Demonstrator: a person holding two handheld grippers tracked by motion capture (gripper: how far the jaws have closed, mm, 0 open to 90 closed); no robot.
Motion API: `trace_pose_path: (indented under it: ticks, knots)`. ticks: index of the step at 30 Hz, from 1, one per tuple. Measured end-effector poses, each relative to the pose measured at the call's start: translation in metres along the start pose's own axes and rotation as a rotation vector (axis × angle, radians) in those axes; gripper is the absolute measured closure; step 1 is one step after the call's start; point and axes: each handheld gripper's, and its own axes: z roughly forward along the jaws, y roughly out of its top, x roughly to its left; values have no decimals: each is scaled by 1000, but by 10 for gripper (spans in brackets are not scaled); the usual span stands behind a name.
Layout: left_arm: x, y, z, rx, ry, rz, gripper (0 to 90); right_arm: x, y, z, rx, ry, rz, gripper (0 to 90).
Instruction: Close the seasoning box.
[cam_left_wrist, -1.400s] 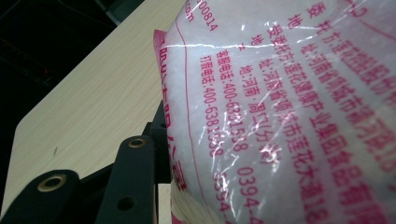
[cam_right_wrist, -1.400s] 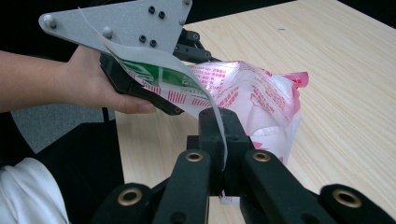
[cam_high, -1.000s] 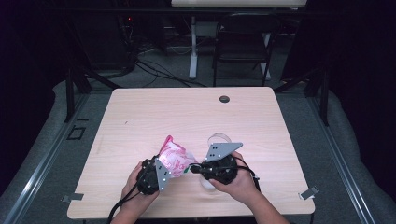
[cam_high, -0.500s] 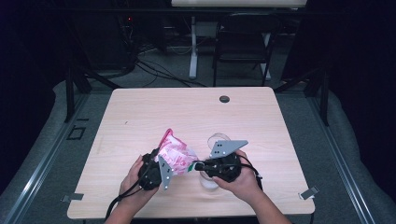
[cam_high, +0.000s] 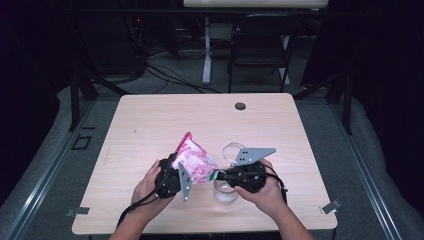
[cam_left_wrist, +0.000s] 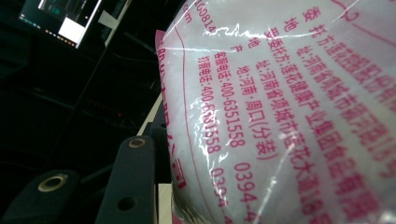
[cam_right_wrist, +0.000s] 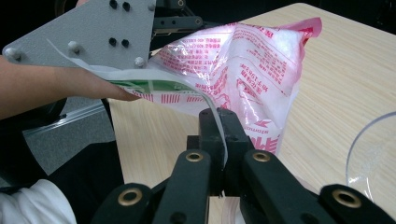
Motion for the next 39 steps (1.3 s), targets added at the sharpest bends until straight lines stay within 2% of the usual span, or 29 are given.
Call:
trace_pose_path:
  ticks: [7, 11, 16, 19, 25, 26, 27, 34, 36, 39]
  knots:
    - [0, 3, 1, -8, 2, 7, 601, -1, -1, -3, 1, 1, 12, 900]
    - [1, 4, 1, -4, 10, 42, 601, -2, -1, -3, 4, -2, 10, 900]
    - [1, 4, 0, 0, 15, 56, 601, -2, -1, -3, 12, -1, 5, 900]
    - [3, 5, -2, 4, 30, 91, 601, -2, -2, -2, 14, 6, 0, 900]
    - [2, 6, -2, -7, 43, 99, 601, -2, -2, -3, 20, 10, -5, 900]
    - [3, 7, -3, 7, 48, 128, 601, -2, -2, -2, 22, 8, -4, 900]
    - [3, 7, -3, 8, 52, 139, 601, -2, -2, -2, 26, 10, -7, 900]
    - [2, 10, -3, 17, 62, 171, 602, -4, -4, -2, 35, 7, -8, 900]
    - [2, 11, -4, 19, 72, 203, 602, -5, -4, -2, 37, 7, -5, 900]
    - [2, 12, -4, 18, 77, 214, 602, -5, -5, -1, 40, 8, 2, 900]
